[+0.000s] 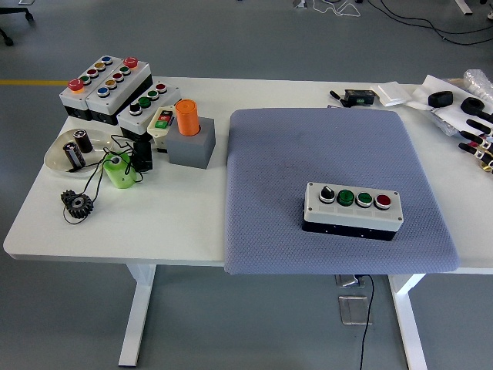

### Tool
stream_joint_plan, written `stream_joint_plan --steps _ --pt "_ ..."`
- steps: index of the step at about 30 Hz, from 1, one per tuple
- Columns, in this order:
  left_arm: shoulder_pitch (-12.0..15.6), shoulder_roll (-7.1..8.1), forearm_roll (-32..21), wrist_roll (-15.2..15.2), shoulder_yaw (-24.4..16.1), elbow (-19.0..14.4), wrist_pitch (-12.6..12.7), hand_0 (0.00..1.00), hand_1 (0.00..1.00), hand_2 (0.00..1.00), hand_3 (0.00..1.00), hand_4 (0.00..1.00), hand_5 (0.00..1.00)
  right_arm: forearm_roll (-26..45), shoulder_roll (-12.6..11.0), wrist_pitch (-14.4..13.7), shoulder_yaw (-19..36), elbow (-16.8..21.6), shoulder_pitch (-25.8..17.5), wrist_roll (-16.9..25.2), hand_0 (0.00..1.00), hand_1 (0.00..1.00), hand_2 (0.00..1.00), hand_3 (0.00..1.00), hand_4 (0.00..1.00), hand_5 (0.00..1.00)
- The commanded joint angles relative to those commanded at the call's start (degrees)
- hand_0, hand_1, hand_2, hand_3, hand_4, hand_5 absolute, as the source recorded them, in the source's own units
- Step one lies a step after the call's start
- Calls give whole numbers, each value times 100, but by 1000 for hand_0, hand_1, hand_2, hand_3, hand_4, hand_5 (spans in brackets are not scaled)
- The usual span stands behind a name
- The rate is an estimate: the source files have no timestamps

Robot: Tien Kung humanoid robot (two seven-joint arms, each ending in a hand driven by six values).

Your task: Pick up the button,place it on the desk,press the button,press the button

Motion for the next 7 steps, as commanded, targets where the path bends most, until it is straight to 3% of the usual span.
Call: stream_joint_plan --steps 7 --pt "42 0 93 24 -50 0 -1 645 696 693 507 316 998 16 7 11 -16 -33 -17 -7 815 745 784 739 559 575"
